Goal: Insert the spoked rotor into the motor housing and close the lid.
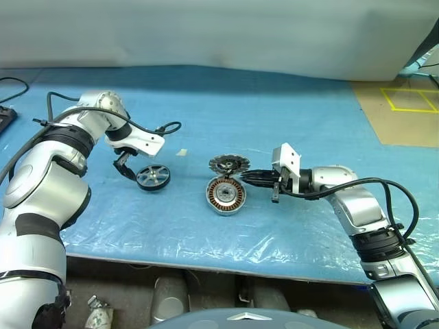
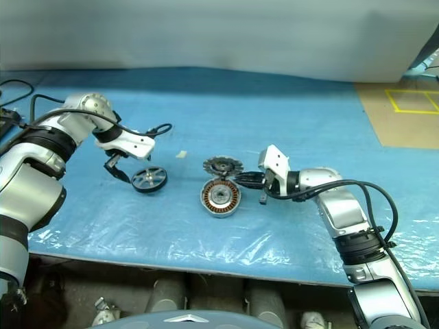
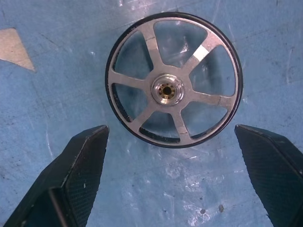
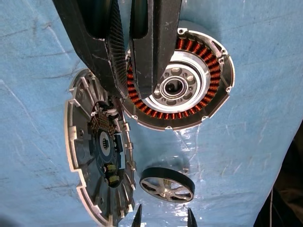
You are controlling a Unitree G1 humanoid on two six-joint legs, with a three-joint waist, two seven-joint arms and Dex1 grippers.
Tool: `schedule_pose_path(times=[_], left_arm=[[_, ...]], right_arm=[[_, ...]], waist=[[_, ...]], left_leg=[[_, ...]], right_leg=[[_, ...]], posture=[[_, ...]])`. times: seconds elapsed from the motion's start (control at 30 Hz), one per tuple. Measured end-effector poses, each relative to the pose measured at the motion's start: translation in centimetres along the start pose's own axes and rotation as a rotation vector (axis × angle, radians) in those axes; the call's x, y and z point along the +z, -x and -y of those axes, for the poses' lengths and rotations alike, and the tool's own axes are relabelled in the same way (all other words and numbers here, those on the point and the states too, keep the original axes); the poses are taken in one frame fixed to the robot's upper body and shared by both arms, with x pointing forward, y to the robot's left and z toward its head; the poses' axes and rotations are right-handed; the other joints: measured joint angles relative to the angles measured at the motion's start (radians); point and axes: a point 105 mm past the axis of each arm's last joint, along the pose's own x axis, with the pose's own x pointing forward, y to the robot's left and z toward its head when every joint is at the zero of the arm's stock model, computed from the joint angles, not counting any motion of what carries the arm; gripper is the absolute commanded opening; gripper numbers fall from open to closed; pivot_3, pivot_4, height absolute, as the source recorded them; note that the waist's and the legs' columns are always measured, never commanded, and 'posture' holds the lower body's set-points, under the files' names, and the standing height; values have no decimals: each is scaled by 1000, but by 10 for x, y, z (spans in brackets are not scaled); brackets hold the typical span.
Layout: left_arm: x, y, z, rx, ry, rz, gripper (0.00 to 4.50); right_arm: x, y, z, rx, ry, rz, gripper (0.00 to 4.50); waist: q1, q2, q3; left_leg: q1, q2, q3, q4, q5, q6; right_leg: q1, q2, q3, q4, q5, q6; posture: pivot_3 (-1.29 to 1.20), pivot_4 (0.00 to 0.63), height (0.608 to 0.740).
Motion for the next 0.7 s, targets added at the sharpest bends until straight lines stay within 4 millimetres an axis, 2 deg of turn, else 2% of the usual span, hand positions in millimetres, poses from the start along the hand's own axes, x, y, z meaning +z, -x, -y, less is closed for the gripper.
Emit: schedule_pose_path(times=[0.47,0.63,0.7], left_arm=[[-3,-18,2,-10,-5,-11,4500],[0,-13,1,-27,-4,5,4500],[0,-7,-1,-17,1,1,4104]], right_arm=[[4,-1,-1,-20,-18,-18,261],[4,-1,0,-27,-21,-21,261],[3,-1,0,-31,-20,-23,216]], waist=[[2,0,0],[2,-1,1],[2,-1,1]], left_leg=[[0,0,0,0,0,0],[0,0,0,0,0,0],[0,0,0,0,0,0]], right_leg=[[0,0,0,0,0,-1],[0,0,0,0,0,-1],[0,0,0,0,-1,-1]], posture=[[0,150,740],[0,150,740],[0,150,740]])
